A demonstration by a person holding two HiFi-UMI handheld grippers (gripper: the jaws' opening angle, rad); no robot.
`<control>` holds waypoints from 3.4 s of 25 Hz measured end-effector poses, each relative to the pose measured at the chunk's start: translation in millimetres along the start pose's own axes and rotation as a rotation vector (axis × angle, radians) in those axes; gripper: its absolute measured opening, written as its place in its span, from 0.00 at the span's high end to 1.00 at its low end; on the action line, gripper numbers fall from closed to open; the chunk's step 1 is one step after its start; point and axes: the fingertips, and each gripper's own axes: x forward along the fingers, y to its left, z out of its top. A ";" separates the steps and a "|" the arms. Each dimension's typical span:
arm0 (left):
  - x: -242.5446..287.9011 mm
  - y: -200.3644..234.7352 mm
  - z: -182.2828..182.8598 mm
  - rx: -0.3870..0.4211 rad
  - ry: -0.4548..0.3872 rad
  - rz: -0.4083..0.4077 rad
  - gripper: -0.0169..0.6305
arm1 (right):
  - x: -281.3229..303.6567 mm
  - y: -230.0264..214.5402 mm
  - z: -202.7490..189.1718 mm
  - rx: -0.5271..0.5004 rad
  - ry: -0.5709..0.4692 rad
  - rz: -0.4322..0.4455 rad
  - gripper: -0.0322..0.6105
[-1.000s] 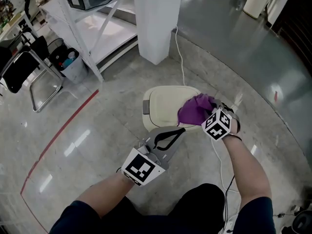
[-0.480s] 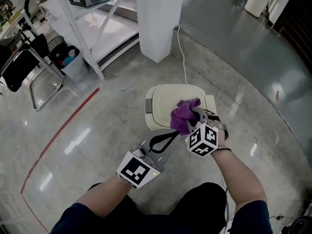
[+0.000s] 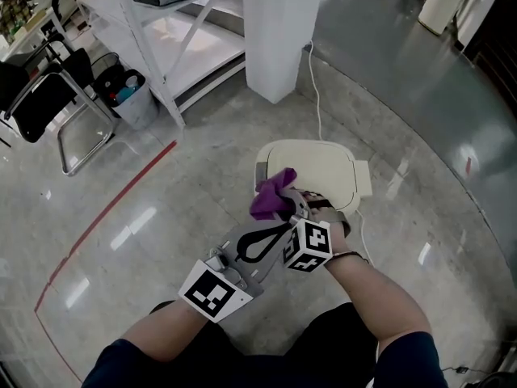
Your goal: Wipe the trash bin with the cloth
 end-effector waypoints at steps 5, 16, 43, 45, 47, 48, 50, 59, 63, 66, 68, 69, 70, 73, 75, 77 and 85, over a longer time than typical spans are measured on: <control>3.1 3.2 -6.7 0.003 0.007 0.001 0.98 | -16.6 0.4 -28.4 0.029 0.014 -0.005 0.83; 38.4 -23.3 -24.8 0.015 0.043 -0.084 0.98 | -78.0 -31.7 -135.6 0.162 0.139 -0.140 0.83; 8.3 -31.2 62.6 -0.014 0.131 0.048 0.98 | -190.7 -53.6 -37.6 0.301 0.050 -0.193 0.83; -3.5 -32.0 93.9 -0.010 0.139 0.068 0.98 | -214.4 -55.9 -12.1 0.321 0.039 -0.185 0.83; -13.7 -35.2 130.1 -0.012 0.144 0.085 0.98 | -240.6 -63.4 14.7 0.334 0.027 -0.176 0.83; -17.8 -37.7 149.9 -0.009 0.146 0.090 0.98 | -254.6 -69.5 28.6 0.342 0.020 -0.172 0.83; -24.4 -45.3 193.7 -0.001 0.145 0.091 0.98 | -285.5 -85.1 58.0 0.365 0.007 -0.166 0.83; -59.3 -105.4 388.9 0.025 0.132 0.054 0.98 | -442.8 -132.3 191.8 0.485 -0.051 -0.132 0.83; -76.9 -126.8 455.5 0.028 0.126 0.044 0.98 | -501.0 -151.0 235.4 0.499 -0.069 -0.122 0.83; -81.7 -141.0 497.9 0.026 0.115 0.040 0.98 | -534.5 -170.6 262.7 0.484 -0.092 -0.113 0.83; -86.9 -153.7 522.0 0.030 0.122 0.028 0.98 | -556.6 -182.1 283.9 0.492 -0.120 -0.107 0.83; -90.5 -160.9 532.6 0.036 0.129 0.021 0.98 | -569.1 -187.0 296.1 0.500 -0.135 -0.106 0.83; -93.7 -167.7 542.5 0.043 0.135 0.016 0.98 | -581.9 -192.4 308.5 0.510 -0.151 -0.107 0.83; -98.7 -176.6 570.1 0.057 0.120 0.019 0.98 | -611.0 -208.0 336.2 0.526 -0.213 -0.117 0.83; -102.2 -178.1 584.1 0.050 0.094 0.036 0.98 | -621.5 -211.0 344.4 0.527 -0.261 -0.112 0.83; -104.6 -180.0 593.8 0.044 0.073 0.048 0.98 | -629.9 -215.2 351.9 0.541 -0.310 -0.110 0.83; -97.8 -199.5 606.1 0.049 0.049 0.025 0.98 | -647.5 -221.7 362.4 0.608 -0.394 -0.103 0.83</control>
